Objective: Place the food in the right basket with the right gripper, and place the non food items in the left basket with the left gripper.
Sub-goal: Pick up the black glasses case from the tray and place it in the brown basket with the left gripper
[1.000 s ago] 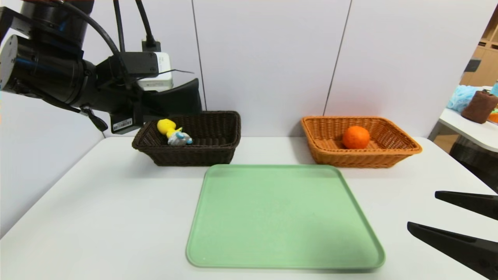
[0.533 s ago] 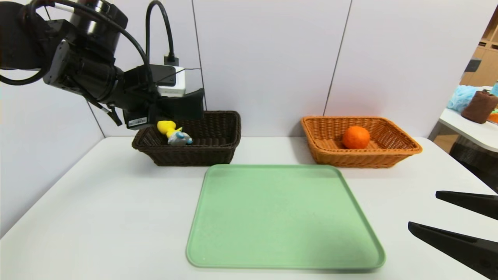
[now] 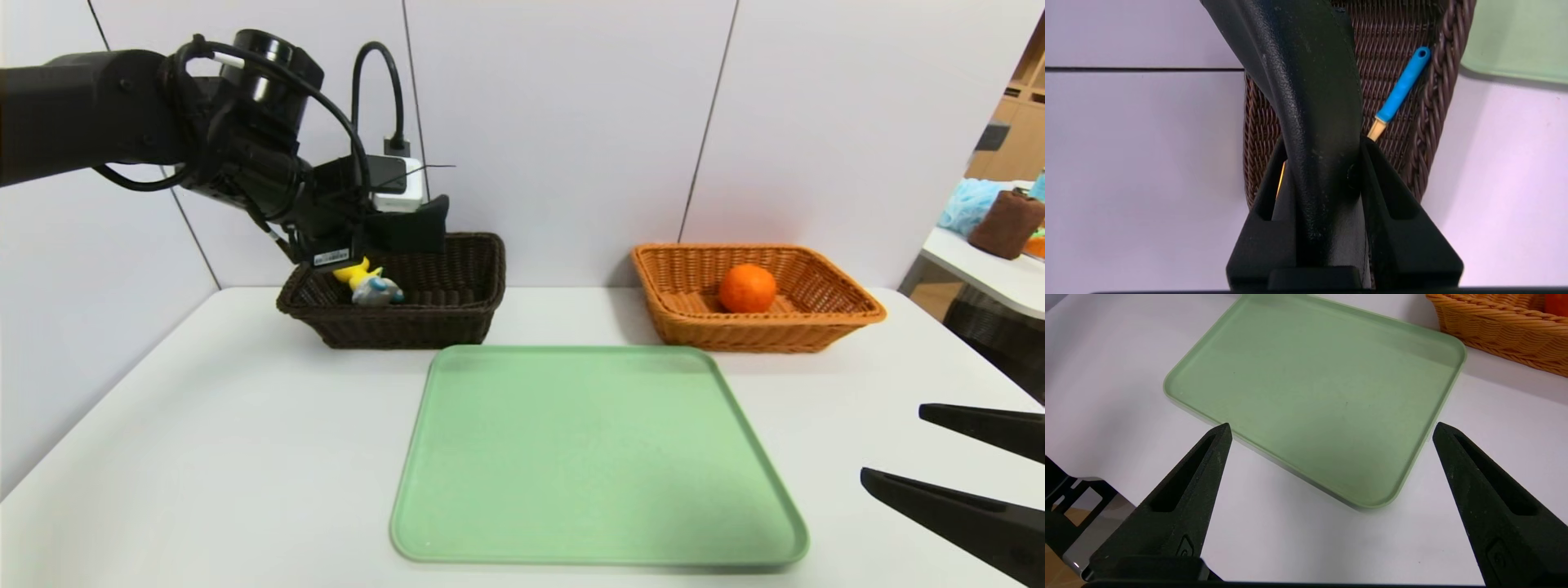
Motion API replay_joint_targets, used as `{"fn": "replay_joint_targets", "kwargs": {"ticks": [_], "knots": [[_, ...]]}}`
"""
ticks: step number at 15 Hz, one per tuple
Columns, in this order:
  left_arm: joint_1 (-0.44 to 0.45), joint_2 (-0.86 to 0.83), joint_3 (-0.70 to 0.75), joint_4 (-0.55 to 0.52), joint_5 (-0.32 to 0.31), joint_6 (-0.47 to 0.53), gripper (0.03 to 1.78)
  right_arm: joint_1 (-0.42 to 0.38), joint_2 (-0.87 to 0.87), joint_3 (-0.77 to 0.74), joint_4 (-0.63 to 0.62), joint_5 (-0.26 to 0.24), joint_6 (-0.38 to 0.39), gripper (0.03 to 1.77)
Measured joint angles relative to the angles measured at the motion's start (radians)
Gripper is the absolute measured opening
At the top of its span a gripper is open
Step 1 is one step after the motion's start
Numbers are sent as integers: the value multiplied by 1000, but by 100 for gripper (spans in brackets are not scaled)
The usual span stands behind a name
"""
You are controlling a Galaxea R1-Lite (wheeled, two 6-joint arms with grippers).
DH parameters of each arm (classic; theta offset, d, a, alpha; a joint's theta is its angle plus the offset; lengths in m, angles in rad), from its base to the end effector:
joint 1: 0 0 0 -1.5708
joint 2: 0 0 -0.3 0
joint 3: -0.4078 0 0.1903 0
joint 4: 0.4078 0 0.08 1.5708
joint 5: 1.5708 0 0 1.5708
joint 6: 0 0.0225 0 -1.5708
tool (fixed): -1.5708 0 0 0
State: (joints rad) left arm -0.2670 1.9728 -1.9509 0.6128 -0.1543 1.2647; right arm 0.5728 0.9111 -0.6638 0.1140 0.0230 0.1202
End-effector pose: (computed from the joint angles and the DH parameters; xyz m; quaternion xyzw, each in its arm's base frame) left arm 0.3618 -0.1025 0.2871 0.5633 0.1339 -0.3444 0.7390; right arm 0.0836 0.0546 0.2312 0.0078 0.1900 0.2778 0.9416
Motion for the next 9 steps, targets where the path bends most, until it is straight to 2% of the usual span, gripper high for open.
{"fn": "replay_joint_targets", "kwargs": {"ticks": [4,9], "knots": [[-6,79,-15,-66,5,-5,48,1,6,-3,0,2,-1,170],[0,146,-17,-83,4,-8,48,1,25,-5,0,4,-4,170]]}}
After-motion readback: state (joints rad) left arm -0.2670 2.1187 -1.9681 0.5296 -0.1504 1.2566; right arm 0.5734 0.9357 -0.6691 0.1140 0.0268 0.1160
